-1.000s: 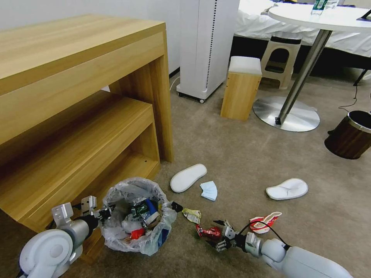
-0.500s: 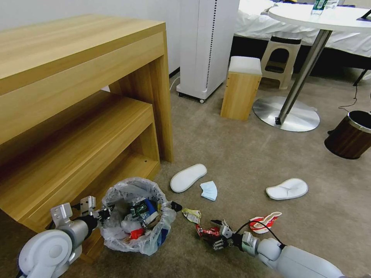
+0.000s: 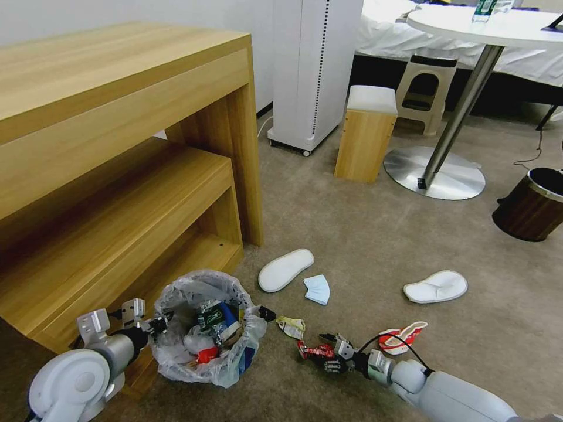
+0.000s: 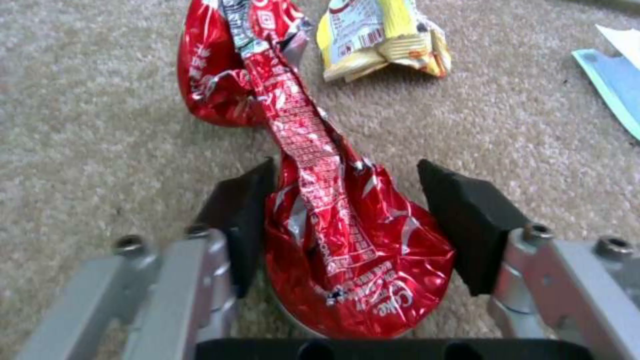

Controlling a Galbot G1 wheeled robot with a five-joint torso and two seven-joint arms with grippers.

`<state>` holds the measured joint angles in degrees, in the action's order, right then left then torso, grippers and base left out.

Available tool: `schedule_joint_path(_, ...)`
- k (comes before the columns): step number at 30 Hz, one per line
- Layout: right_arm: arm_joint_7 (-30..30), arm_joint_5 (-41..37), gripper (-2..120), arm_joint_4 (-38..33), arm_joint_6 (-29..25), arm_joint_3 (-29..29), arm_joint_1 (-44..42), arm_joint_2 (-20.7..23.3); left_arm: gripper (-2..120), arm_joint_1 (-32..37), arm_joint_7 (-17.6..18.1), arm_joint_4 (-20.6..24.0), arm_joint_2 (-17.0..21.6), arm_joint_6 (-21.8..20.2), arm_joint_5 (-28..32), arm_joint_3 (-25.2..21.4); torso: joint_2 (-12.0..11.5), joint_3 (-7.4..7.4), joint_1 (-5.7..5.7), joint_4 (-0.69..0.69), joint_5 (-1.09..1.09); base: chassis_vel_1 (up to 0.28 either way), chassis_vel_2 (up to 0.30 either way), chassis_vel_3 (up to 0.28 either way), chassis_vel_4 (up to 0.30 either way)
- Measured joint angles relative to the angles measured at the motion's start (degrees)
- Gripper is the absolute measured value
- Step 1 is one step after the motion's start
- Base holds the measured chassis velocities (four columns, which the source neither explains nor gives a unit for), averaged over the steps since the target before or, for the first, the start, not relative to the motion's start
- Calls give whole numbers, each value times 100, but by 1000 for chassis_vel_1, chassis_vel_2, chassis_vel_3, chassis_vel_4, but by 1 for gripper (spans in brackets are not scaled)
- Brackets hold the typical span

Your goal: Pick up the trash bin and place the garbage on the floor into it.

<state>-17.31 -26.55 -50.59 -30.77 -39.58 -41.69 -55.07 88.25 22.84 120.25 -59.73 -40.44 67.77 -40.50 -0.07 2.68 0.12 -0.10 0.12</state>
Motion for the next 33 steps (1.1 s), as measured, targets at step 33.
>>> schedule_joint_path(33,-135,-137,48,-1458,-206,1396,-696,775,0,29,-23,-27,249,-45,-26,169,0,0,0,0,1,0,0,0,0)
